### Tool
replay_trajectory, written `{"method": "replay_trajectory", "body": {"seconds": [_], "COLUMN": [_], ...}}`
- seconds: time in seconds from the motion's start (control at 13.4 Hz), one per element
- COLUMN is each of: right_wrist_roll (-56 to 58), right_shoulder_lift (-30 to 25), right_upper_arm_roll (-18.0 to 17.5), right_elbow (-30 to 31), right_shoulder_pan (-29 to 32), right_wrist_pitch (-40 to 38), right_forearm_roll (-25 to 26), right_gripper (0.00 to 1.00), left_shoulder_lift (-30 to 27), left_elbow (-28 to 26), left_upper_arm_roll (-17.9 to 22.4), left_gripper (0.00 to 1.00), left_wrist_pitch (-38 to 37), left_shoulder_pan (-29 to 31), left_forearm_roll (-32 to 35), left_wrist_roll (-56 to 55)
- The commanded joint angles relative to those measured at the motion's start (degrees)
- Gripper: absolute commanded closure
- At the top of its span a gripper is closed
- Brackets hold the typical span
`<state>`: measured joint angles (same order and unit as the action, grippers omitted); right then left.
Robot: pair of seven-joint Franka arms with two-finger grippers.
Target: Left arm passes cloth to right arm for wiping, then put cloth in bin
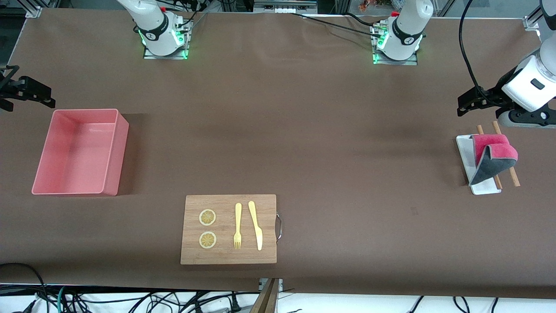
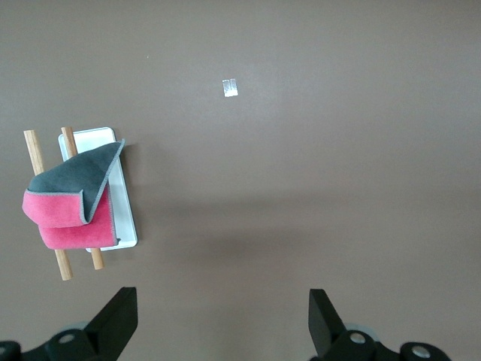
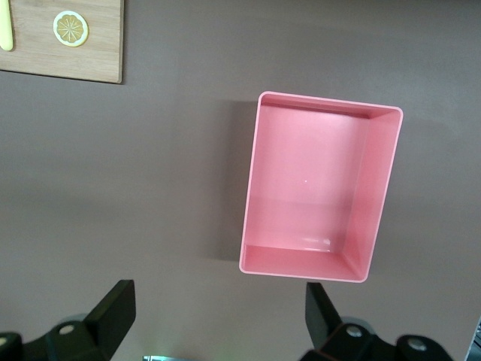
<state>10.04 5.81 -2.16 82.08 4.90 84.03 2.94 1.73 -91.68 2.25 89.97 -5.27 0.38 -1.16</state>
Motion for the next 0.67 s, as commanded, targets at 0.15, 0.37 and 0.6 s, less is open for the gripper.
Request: {"method": "replay_trajectory", "body": {"seconds": [0.15,0.37,0.6], "right_wrist_roll": [1.3,1.3,1.3], "right_shoulder_lift": [0.3,0.3,0.3], "right_upper_arm_roll": [-0.2,-0.2,-0.2], "right_elbow": [-0.7,-0.7,-0.7], "right_shoulder_pan": [0.6,0.7,0.7], "right_wrist_pitch": [-0.2,-0.2,-0.2], "right_forearm_roll": [-0.9,-0.9,-0.9], "right_gripper": [0.0,0.0,0.0], "left_shoulder_lift": [-1.7,-1.9,-1.8], "left_elbow": [-1.1,-1.3,-1.3], "left_upper_arm_roll": [-0.7,-1.4,-1.7], "left_gripper": [0.0,0.0,0.0], "left_wrist_pitch": [0.8,0.3,0.4], "left_shoulder_pan": [-0.3,-0.3,0.0], "left_forearm_roll": [0.5,0.5,0.6], "left_wrist_roll": [0.3,-0.1,-0.1]}}
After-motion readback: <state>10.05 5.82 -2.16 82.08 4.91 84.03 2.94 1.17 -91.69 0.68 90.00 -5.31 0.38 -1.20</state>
